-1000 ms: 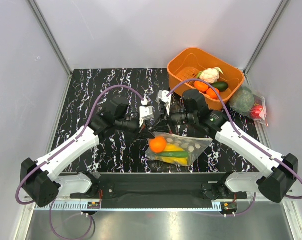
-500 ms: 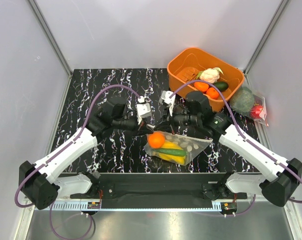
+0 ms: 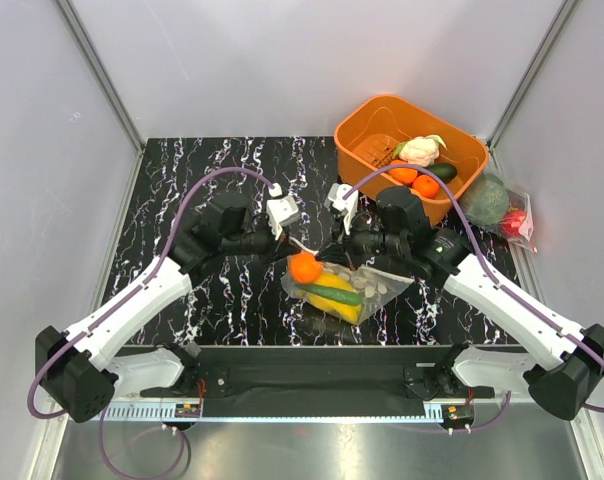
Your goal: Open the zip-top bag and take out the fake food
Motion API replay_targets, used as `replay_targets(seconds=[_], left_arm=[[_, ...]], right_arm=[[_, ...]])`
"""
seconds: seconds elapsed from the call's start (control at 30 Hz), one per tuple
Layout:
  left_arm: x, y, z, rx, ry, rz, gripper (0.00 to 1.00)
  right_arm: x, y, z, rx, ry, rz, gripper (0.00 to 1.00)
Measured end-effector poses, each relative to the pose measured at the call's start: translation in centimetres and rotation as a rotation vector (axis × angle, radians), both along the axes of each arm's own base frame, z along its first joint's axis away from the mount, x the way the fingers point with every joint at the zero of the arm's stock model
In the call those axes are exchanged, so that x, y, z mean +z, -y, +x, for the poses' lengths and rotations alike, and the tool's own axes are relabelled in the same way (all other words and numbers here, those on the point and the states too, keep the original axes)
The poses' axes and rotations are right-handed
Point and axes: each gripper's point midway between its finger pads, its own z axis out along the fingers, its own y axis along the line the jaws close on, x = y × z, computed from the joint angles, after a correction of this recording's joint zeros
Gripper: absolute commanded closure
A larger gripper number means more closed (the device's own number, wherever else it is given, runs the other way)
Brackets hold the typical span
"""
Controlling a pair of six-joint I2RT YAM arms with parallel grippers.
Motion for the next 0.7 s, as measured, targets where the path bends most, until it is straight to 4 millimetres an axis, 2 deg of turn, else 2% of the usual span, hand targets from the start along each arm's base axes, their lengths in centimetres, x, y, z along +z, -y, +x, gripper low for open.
replay_targets(seconds=[0.47,0.7], left_arm=[[-0.2,-3.1,4.3,0.271,0.039,0.055,1.00],[-0.5,-4.5,5.7,0.364,0.039,0.075,1.00]], right_arm=[[-0.7,1.5,-0.2,-0.057,-0.002,-0.041,1.00],[-0.8,2.1,-0.4,-0.075,-0.006,-0.053,1.00]])
